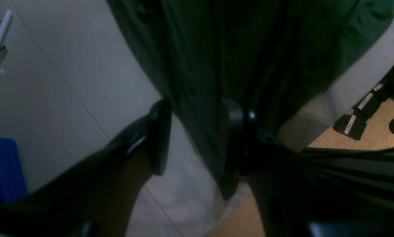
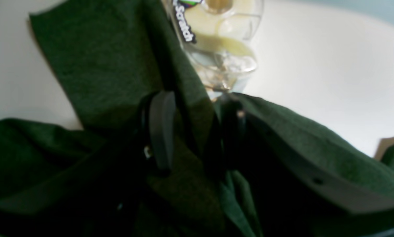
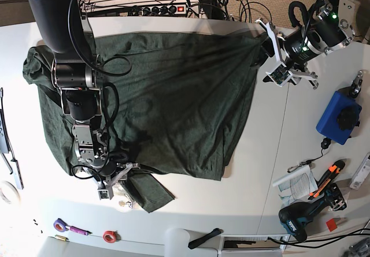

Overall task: Layout the t-shirt on the table in an organized manner, then fold the t-shirt properly
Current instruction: 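Release the shirt with the right gripper and move it over the shirt body, then grasp the shirt fabric near the collar edge with the right gripper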

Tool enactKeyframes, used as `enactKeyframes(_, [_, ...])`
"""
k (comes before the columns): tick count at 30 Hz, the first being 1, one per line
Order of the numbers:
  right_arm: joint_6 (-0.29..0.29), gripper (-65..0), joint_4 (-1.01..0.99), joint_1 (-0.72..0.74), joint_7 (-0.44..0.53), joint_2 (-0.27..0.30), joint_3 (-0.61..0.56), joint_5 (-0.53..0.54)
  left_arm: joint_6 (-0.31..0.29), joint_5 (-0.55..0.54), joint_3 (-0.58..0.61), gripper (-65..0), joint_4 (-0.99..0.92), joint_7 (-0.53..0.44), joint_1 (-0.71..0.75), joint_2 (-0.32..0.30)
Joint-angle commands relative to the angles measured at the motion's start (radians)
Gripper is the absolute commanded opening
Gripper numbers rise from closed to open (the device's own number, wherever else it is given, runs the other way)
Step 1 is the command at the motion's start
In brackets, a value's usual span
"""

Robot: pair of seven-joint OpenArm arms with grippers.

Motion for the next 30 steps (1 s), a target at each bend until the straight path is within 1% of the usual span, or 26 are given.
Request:
enactKeyframes(1, [-0.011,-42.3,0.013,0.043,0.029,0.006,0.003,-0.005,0.003,-0.007,-0.005,-39.9,0.014,-0.019,-0.003,-0.011])
enactKeyframes(2, [-0.014,-43.1,0.013,0.043,0.029,0.006,0.003,-0.005,0.003,-0.007,-0.005,-39.9,0.014,-0.019,-0.003,-0.011])
enactKeyframes(3, [-0.014,-46.4,0.013,0.043,0.029,0.006,0.003,-0.005,0.003,-0.007,-0.005,-39.9,0.014,-0.019,-0.003,-0.011])
enactKeyframes(5, [-0.023,-55.3,0.013,0.043,0.029,0.006,0.003,-0.005,0.003,-0.007,-0.005,-39.9,0.014,-0.019,-0.003,-0.011])
enactKeyframes(7, [-0.071,-63.2,0.013,0.044,0.029,0.006,0.003,-0.005,0.003,-0.006,-0.005,-39.9,0.014,-0.019,-0.003,-0.011])
enactKeyframes(8, [-0.095,-65.0,0.013,0.044,0.032,0.006,0.003,-0.005,0.003,-0.006,-0.005,-39.9,0.014,-0.019,-0.003,-0.011])
enactKeyframes(9, [-0.114,-65.0,0.014,0.044,0.038,0.007,0.003,-0.006,0.003,-0.005,-0.005,-39.9,0.014,-0.020,-0.003,-0.011])
enactKeyframes(12, [-0.124,-65.0,0.036,0.043,0.055,0.013,0.003,-0.008,0.005,0.008,-0.005,-39.9,0.014,-0.028,-0.003,-0.011])
enactKeyframes(14, [-0.155,-65.0,0.077,0.043,0.016,0.014,0.003,-0.027,0.015,0.023,-0.005,-39.9,0.014,-0.035,-0.003,-0.011])
enactKeyframes(16, [-0.195,-65.0,0.151,0.031,-0.040,0.018,0.003,-0.042,0.027,0.030,-0.005,-39.9,0.014,-0.039,-0.003,-0.011])
enactKeyframes(19, [-0.195,-65.0,0.359,-0.029,-0.143,0.029,0.003,-0.040,0.029,0.029,-0.005,-39.9,0.014,-0.049,-0.003,-0.010])
enactKeyframes(21, [-0.194,-65.0,0.544,-0.086,-0.248,0.035,0.003,-0.040,0.029,0.029,-0.005,-39.9,0.014,-0.050,-0.003,-0.009])
enactKeyframes(24, [-0.194,-65.0,0.851,-0.185,-0.447,0.046,0.003,-0.031,0.029,0.030,-0.005,-39.9,0.014,-0.049,-0.003,0.005])
enactKeyframes(25, [-0.191,-65.0,0.954,-0.223,-0.508,0.051,0.003,-0.031,0.029,0.029,-0.005,-39.9,0.014,-0.049,-0.003,0.012])
enactKeyframes(28, [-0.158,-65.0,1.235,-0.344,-0.669,0.077,0.002,-0.028,0.028,0.029,-0.005,-39.9,0.014,-0.049,-0.003,0.038])
enactKeyframes(30, [-0.141,-65.0,1.387,-0.431,-0.743,0.098,0.002,0.010,0.021,0.029,-0.005,-39.9,0.014,-0.049,-0.003,0.053])
